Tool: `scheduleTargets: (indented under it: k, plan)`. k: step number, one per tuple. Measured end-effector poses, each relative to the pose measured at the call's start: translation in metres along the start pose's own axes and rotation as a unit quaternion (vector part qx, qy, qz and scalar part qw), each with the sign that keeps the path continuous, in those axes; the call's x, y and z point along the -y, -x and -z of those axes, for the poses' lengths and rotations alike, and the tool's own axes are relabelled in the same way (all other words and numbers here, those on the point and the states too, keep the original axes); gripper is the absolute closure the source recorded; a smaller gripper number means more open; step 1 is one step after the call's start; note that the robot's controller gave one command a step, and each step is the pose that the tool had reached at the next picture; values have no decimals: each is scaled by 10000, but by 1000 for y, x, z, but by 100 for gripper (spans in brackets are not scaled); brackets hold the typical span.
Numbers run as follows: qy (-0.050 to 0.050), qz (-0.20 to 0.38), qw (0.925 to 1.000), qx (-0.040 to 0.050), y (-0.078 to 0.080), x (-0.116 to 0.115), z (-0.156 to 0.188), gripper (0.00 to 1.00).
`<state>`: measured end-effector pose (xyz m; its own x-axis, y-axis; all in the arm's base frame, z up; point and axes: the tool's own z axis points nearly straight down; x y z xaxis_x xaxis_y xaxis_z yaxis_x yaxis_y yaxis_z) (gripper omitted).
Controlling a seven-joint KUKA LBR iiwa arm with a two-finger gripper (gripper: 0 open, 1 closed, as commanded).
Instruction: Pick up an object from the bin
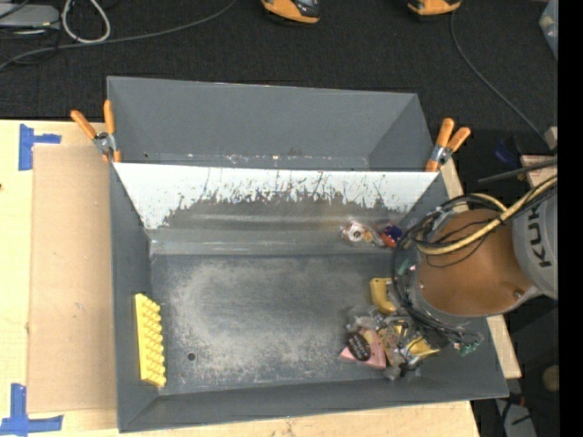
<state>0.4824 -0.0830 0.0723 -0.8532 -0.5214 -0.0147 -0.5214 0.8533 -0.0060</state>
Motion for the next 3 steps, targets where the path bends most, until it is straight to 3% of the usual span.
scheduleTargets:
  k: [1,2,3]
  plan:
    - [0,-2,10000,0,0,0,0,100]
    - [48,-5,10000,-52,-2,-3,25,100]
    - [32,-13,10000,-31,0,-2,53,100]
